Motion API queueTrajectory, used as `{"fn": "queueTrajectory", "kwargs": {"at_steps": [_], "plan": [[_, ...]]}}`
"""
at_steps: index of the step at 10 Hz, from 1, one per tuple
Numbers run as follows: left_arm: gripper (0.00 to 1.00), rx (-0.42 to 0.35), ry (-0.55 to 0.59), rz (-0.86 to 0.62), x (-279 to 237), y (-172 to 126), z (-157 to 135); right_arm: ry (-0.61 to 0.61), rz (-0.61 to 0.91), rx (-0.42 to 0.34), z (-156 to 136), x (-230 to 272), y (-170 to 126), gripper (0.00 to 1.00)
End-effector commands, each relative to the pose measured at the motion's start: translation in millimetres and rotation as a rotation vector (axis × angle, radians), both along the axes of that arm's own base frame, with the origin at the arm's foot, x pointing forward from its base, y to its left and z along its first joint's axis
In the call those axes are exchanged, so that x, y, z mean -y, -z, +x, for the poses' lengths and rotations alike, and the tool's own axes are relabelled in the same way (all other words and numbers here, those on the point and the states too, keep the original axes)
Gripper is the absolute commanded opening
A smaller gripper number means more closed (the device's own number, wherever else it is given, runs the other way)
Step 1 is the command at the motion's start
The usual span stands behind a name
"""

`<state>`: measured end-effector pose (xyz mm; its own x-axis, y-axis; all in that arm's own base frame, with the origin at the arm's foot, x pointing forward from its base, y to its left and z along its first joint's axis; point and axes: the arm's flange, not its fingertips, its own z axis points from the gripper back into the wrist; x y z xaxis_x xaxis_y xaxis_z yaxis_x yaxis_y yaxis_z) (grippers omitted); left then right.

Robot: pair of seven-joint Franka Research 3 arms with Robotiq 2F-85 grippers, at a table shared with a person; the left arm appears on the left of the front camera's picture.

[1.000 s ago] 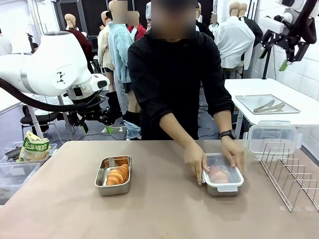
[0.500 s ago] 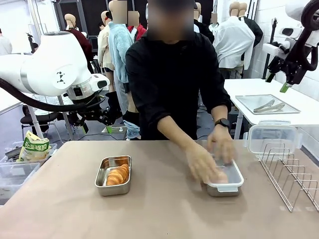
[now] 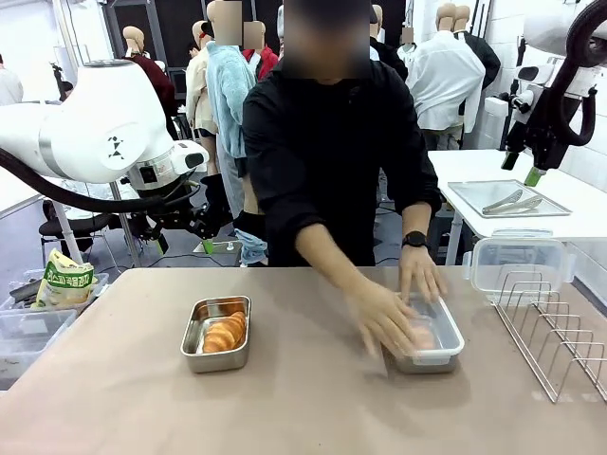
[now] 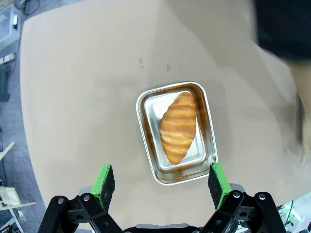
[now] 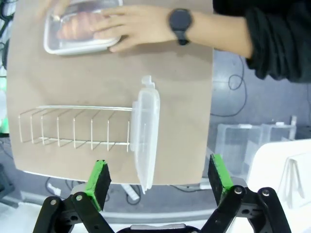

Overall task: Place the bread in airtight containers.
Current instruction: Pick up one Airtight Container lid and hand it to the human.

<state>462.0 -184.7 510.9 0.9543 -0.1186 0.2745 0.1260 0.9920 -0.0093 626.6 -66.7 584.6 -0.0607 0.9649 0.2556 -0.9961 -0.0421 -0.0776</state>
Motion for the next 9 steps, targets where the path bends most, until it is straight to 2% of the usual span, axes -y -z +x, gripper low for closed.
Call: {"fn": "queueTrajectory", "kwargs": {"at_steps": [1, 2, 3, 6, 9], "plan": [[1.0, 0.002, -0.011, 0.015, -0.5, -1.5, -0.6, 0.01, -0.008, -0.005, -0.1, -1.4, 0.1, 1.0], [1.0, 0.002, -0.011, 0.015, -0.5, -1.5, -0.6, -0.04, -0.027, -0.048, 2.9, -8.5, 8.5, 1.0], [1.0, 0.002, -0.011, 0.015, -0.5, -1.5, -0.6, -0.023, -0.004, -0.069, 8.7, -2.7, 21.4, 1.0], [1.0, 0.002, -0.011, 0.015, -0.5, -1.5, -0.6, 0.02, -0.013, -0.079, 19.6, 6.3, 46.0, 1.0], [1.0, 0.002, -0.011, 0.015, -0.5, -1.5, -0.6, 0.037, -0.017, -0.053, 16.1, 9.5, 35.1, 1.0]]}}
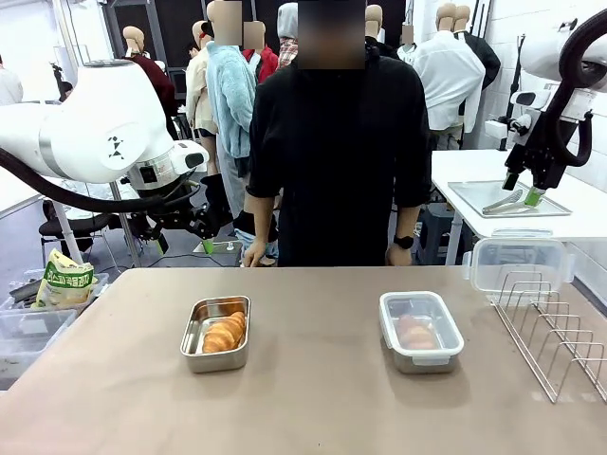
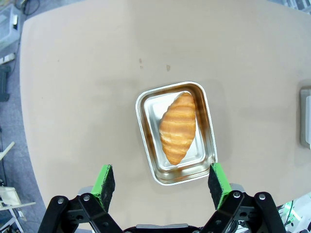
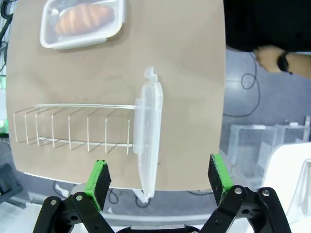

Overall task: Place the bread in airtight containers.
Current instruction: Pick up one Airtight Container lid and hand it to the human.

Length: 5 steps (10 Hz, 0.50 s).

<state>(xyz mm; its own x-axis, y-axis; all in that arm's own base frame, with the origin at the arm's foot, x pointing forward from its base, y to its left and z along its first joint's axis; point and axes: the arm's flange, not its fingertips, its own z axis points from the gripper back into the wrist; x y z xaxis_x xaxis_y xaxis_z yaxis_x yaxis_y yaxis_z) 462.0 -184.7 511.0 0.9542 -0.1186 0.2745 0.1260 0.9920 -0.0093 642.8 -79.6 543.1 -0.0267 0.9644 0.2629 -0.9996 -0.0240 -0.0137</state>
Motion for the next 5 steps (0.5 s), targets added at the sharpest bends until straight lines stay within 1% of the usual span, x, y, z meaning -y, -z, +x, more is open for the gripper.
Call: {"fn": "queueTrajectory", "kwargs": {"at_steps": [1, 2, 3, 5], "plan": [[1.0, 0.002, -0.011, 0.015, -0.5, -1.5, -0.6, 0.025, -0.017, 0.006, 0.1, -2.0, -5.5, 1.0], [1.0, 0.002, -0.011, 0.015, -0.5, -1.5, -0.6, 0.036, -0.009, 0.01, 0.0, -1.7, -6.1, 1.0], [1.0, 0.002, -0.011, 0.015, -0.5, -1.5, -0.6, 0.003, -0.001, 0.009, 0.0, 0.3, -4.9, 1.0], [1.0, 0.002, -0.011, 0.015, -0.5, -1.5, -0.6, 0.003, -0.001, 0.009, 0.0, 0.3, -4.9, 1.0]]}}
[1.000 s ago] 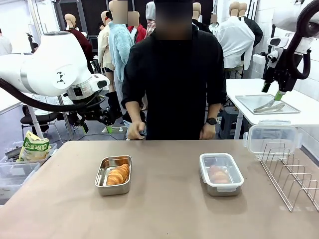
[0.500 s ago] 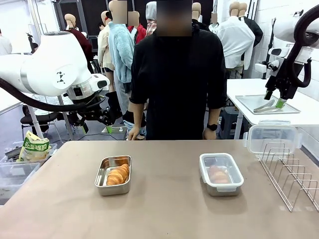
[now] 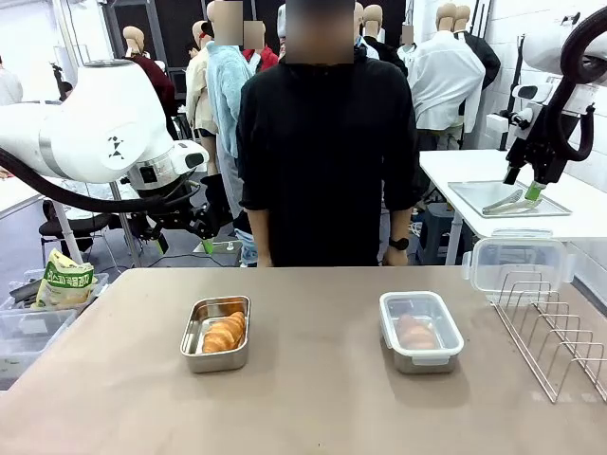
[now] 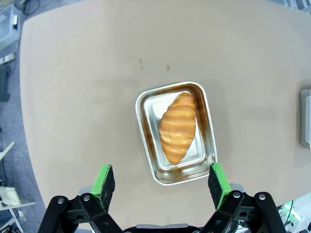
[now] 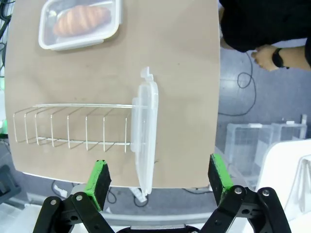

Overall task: Place the bread in airtight containers.
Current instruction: Pick up one Airtight Container lid and hand it to the human.

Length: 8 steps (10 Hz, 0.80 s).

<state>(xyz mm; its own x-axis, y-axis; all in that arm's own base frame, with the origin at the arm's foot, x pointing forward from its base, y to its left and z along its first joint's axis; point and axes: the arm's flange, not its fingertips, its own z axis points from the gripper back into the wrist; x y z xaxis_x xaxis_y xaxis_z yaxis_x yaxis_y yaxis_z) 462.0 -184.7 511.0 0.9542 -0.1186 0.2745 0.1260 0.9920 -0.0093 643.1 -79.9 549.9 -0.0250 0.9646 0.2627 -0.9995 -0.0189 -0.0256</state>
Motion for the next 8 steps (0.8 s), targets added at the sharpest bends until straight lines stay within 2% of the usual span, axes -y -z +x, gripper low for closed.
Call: {"fn": "queueTrajectory", "kwargs": {"at_steps": [1, 2, 3, 7, 8], "plan": [[1.0, 0.002, -0.011, 0.015, -0.5, -1.5, -0.6, 0.001, -0.001, 0.0, -0.1, 0.2, -0.2, 1.0], [1.0, 0.002, -0.011, 0.015, -0.5, -1.5, -0.6, -0.009, -0.04, -0.051, 0.4, -1.3, 7.2, 1.0], [1.0, 0.002, -0.011, 0.015, -0.5, -1.5, -0.6, 0.008, -0.055, -0.065, 0.3, 0.9, 16.8, 1.0], [1.0, 0.002, -0.011, 0.015, -0.5, -1.5, -0.6, 0.075, -0.098, -0.04, 9.1, 10.7, 56.2, 1.0], [1.0, 0.002, -0.011, 0.015, -0.5, -1.5, -0.6, 0.081, -0.086, -0.078, 12.1, 12.0, 67.7, 1.0]]}}
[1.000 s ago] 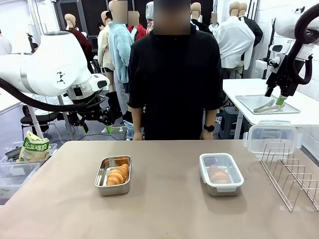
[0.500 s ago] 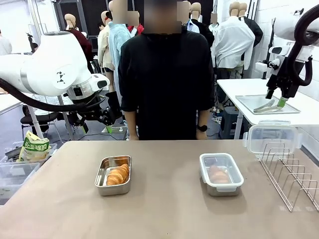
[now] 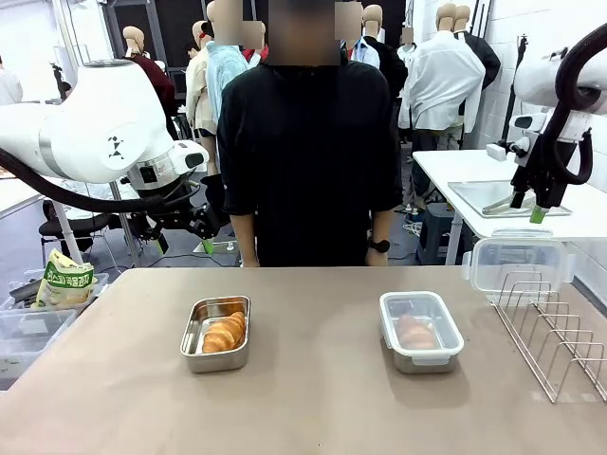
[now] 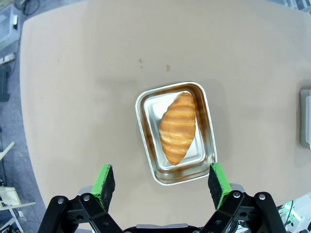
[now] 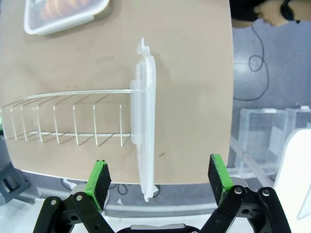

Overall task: Place the bread in airtight containers.
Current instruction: Pick up one Airtight Container lid and hand it to the human.

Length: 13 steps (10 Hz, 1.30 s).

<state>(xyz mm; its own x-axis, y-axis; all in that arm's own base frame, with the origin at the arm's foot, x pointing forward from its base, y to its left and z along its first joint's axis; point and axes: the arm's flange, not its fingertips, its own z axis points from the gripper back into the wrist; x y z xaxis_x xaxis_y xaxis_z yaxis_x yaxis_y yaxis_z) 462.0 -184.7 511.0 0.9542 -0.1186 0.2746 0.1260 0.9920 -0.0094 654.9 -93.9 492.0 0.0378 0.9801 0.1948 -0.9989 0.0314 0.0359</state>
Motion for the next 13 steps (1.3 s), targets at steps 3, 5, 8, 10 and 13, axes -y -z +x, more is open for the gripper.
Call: {"fn": "queueTrajectory", "kwargs": {"at_steps": [3, 5, 8, 10, 13], "plan": [[1.0, 0.002, -0.011, 0.015, -0.5, -1.4, -0.6, 0.017, -0.003, -0.061, -4.2, -7.2, 18.7, 1.0], [1.0, 0.002, -0.011, 0.015, -0.5, -1.4, -0.6, 0.005, -0.013, -0.067, -9.5, -12.5, 20.3, 1.0], [1.0, 0.002, -0.011, 0.015, -0.5, -1.4, -0.6, -0.012, -0.057, -0.084, -6.1, -18.5, 41.8, 1.0], [1.0, 0.002, -0.011, 0.015, -0.5, -1.4, -0.6, -0.023, -0.074, -0.076, -5.3, -23.0, 52.6, 1.0], [1.0, 0.002, -0.011, 0.015, -0.5, -1.4, -0.6, -0.027, -0.092, -0.069, -5.5, -28.3, 63.3, 1.0]]}}
